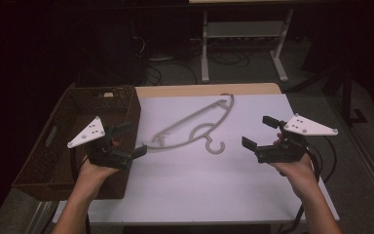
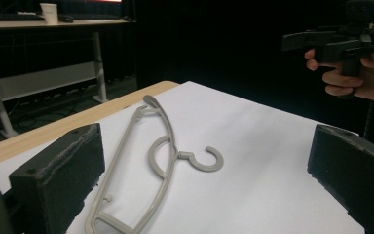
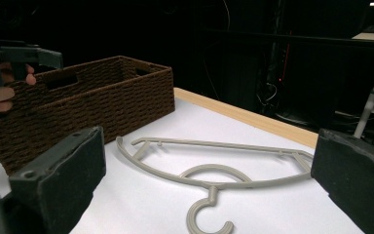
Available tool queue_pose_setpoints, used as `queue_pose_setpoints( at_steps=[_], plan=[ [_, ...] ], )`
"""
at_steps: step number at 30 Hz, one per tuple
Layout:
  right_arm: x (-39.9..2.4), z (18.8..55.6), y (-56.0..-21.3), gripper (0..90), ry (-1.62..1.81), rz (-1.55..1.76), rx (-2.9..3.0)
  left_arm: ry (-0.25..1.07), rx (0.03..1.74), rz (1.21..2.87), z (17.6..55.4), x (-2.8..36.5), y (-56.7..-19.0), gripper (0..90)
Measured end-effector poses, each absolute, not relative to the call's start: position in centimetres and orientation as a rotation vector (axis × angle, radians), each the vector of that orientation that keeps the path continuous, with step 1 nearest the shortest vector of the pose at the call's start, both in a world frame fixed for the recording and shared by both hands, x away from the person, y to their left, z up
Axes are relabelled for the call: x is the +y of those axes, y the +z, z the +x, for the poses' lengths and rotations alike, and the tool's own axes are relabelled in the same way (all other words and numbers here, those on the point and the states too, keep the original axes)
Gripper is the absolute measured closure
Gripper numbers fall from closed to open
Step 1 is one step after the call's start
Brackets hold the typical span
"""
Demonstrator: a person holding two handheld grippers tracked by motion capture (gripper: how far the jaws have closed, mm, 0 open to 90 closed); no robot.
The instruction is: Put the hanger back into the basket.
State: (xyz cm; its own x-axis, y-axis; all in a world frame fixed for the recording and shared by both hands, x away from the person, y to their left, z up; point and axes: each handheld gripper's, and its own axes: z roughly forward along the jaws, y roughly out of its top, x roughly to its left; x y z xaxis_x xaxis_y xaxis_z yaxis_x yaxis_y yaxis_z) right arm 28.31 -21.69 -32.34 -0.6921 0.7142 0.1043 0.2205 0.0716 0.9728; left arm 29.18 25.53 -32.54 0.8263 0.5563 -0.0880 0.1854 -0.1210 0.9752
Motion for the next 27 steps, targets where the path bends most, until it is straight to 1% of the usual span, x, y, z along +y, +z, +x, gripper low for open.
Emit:
queue_pose_setpoints(
  at_steps=[10,18,21,22,27],
  plan=[
    [-21.2,28.1,-32.7,0.0,1.597,0.898,2.012,0.343,0.553,1.741,28.8,23.8,-31.6,0.0],
    [-21.3,27.8,-34.7,0.0,1.56,0.926,2.058,0.317,0.534,1.779,29.3,21.9,-31.7,0.0],
    [-21.4,27.7,-35.0,0.0,1.553,0.933,2.071,0.311,0.531,1.793,29.4,21.5,-31.7,0.0],
    [-21.4,27.5,-35.6,0.0,1.526,0.939,2.1,0.304,0.524,1.804,29.6,21.1,-31.9,0.0],
    [-21.5,27.3,-36.4,0.0,1.512,0.947,2.11,0.286,0.519,1.843,30.0,20.0,-32.5,0.0]
  ],
)
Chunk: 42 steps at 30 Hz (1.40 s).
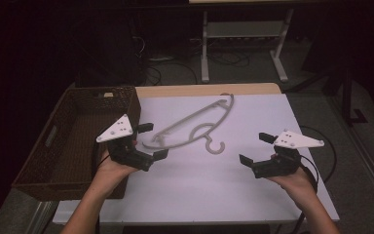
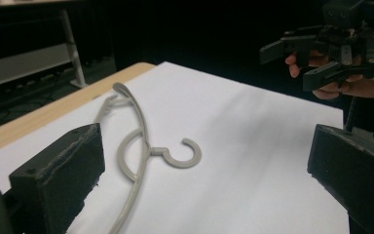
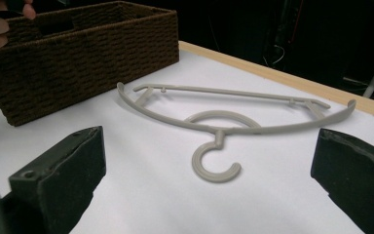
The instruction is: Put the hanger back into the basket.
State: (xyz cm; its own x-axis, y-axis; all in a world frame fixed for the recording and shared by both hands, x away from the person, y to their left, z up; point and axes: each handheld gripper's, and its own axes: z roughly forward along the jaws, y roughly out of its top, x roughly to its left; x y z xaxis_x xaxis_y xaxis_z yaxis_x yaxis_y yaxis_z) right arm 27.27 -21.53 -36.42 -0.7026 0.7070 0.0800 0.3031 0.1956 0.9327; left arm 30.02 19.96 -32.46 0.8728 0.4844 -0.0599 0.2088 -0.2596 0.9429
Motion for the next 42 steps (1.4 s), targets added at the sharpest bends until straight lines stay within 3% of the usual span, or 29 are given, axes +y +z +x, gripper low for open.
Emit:
queue_pose_setpoints(
  at_steps=[33,35,39,40,42],
  plan=[
    [-21.9,27.2,-38.5,0.0,1.49,0.98,2.15,0.278,0.535,2.011,35.4,14.5,-36.6,0.2],
    [-21.9,27.2,-38.5,0.0,1.49,0.979,2.151,0.286,0.527,2.017,35.7,14.3,-36.7,5.9],
    [-21.9,27.2,-38.5,0.0,1.49,0.975,2.157,0.288,0.522,2.038,36.4,13.9,-37.0,9.0],
    [-21.9,27.2,-38.5,0.0,1.488,0.973,2.158,0.287,0.523,2.042,36.6,13.8,-37.1,14.7],
    [-21.9,27.2,-38.5,0.0,1.491,0.973,2.158,0.299,0.521,2.061,37.1,13.5,-37.4,17.5]
  ],
)
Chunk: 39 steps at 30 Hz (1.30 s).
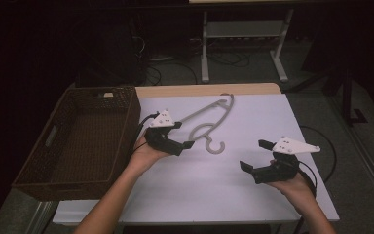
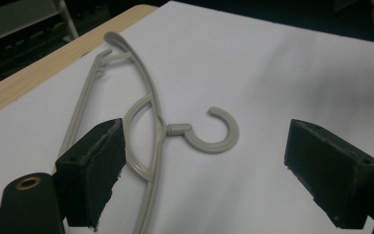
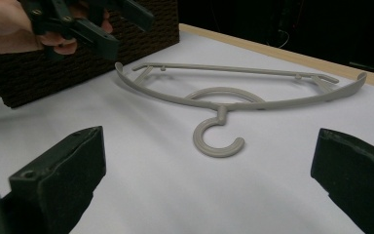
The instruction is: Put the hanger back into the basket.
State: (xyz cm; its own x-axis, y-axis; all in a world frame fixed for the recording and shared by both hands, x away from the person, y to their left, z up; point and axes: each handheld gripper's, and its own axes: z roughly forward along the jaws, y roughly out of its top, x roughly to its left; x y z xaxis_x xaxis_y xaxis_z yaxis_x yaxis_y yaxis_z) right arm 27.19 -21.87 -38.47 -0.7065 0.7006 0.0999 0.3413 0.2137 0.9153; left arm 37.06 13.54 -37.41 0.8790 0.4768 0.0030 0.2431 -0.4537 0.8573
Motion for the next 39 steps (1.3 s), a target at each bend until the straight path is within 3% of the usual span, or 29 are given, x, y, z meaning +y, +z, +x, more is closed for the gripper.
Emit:
queue_pose_setpoints(
  at_steps=[6,15,39],
  plan=[
    [-21.8,27.2,-38.5,0.0,1.491,0.969,2.162,0.349,0.514,2.109,38.5,13.1,-38.7,32.1],
    [-21.8,27.2,-38.5,0.0,1.494,0.969,2.162,0.323,0.524,2.171,40.6,12.4,-40.7,54.3],
    [-21.9,27.2,-38.6,0.0,1.494,0.969,2.17,0.224,0.577,2.314,42.5,12.8,-43.9,72.6]
  ],
)
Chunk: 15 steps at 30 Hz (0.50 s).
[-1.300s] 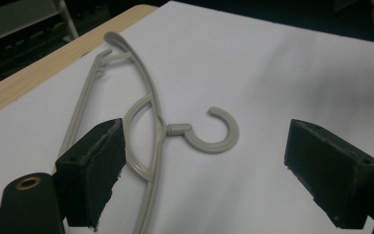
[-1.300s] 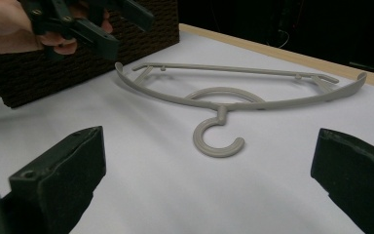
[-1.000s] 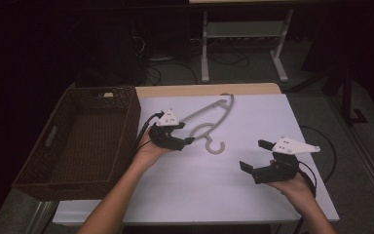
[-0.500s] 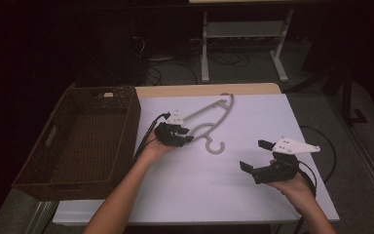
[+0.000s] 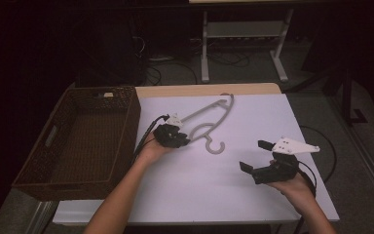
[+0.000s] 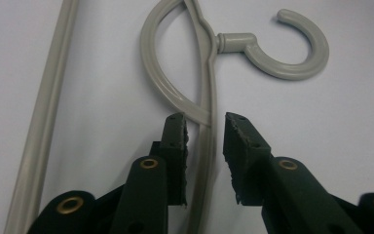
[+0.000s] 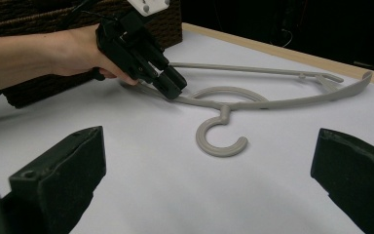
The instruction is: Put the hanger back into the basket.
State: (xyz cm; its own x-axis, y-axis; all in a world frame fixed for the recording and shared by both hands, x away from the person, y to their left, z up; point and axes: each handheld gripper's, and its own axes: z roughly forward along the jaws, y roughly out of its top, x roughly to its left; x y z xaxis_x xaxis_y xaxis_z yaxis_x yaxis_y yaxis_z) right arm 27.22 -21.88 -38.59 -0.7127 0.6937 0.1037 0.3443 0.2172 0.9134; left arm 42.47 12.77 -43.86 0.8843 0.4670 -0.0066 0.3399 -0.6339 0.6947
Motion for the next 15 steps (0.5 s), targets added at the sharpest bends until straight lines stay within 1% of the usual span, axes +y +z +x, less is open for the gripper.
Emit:
queue_pose_setpoints(
  at_steps=[5,8,15],
  plan=[
    [-21.92,27.23,-38.59,0.0,1.496,0.97,2.167,0.18,0.59,2.338,42.52,12.79,-44.33,74.4],
    [-21.98,27.23,-38.57,0.0,1.496,0.972,2.166,0.174,0.59,2.328,42.57,12.87,-44.39,79.5],
    [-22.06,27.3,-38.61,0.0,1.499,0.971,2.162,0.19,0.526,2.347,42.31,12.5,-44.33,81.5]
  ],
)
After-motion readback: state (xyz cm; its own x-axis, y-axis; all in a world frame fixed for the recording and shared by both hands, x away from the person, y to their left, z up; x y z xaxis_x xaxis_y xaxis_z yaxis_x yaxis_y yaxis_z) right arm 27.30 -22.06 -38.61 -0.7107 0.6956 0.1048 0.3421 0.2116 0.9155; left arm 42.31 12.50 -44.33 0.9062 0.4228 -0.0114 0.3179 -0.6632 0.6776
